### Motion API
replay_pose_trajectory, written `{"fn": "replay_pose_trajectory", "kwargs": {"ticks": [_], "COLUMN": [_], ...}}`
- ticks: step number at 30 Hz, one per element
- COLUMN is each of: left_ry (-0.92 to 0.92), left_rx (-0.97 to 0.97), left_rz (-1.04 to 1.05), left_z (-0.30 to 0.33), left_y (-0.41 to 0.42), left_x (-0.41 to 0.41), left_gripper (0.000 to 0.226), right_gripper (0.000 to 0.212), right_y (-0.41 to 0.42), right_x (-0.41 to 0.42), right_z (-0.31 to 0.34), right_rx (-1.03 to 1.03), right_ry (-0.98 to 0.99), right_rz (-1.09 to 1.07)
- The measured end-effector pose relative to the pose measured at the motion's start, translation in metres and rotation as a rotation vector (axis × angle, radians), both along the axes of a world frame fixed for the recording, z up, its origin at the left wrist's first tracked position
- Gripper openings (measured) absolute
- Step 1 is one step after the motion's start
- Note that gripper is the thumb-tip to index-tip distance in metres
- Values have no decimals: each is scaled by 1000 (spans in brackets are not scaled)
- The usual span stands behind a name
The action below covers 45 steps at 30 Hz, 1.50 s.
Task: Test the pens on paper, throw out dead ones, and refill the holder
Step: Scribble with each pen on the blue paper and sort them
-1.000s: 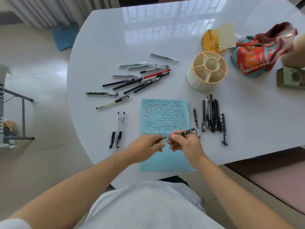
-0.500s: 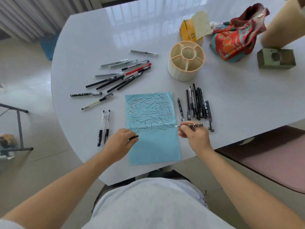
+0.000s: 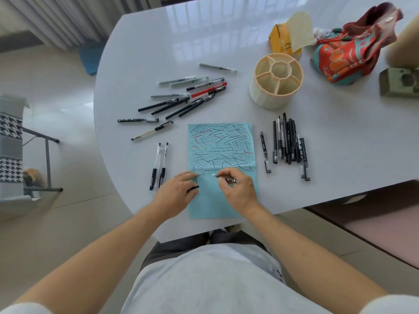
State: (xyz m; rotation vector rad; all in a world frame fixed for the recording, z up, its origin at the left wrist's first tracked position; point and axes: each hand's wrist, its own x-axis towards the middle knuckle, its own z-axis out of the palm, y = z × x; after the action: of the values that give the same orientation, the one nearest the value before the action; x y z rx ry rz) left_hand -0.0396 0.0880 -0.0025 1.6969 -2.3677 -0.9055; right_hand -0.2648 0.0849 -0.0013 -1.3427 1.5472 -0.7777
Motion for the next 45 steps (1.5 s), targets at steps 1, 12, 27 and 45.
{"fn": "replay_pose_trajectory", "kwargs": {"ticks": [1,12,27,45], "left_ry": [-1,33,186,203], "left_rx": [8,38,-62,130], "left_rz": [-7,-123,-60,72], "left_z": [1,0,3,28], "left_y": [-2,-16,-23,-21], "left_x": [2,17,14,-7], "left_gripper": [25,28,27,19], "right_gripper": [11,9,8,17], "right_y": [-1,-2,7,-29], "right_x": [4,18,15,-1], "right_z": [0,1,36,39], "right_rx": [-7,-13,208,374], "right_ry": [31,280,-361,-493], "right_rz": [14,-30,-379,-109]}}
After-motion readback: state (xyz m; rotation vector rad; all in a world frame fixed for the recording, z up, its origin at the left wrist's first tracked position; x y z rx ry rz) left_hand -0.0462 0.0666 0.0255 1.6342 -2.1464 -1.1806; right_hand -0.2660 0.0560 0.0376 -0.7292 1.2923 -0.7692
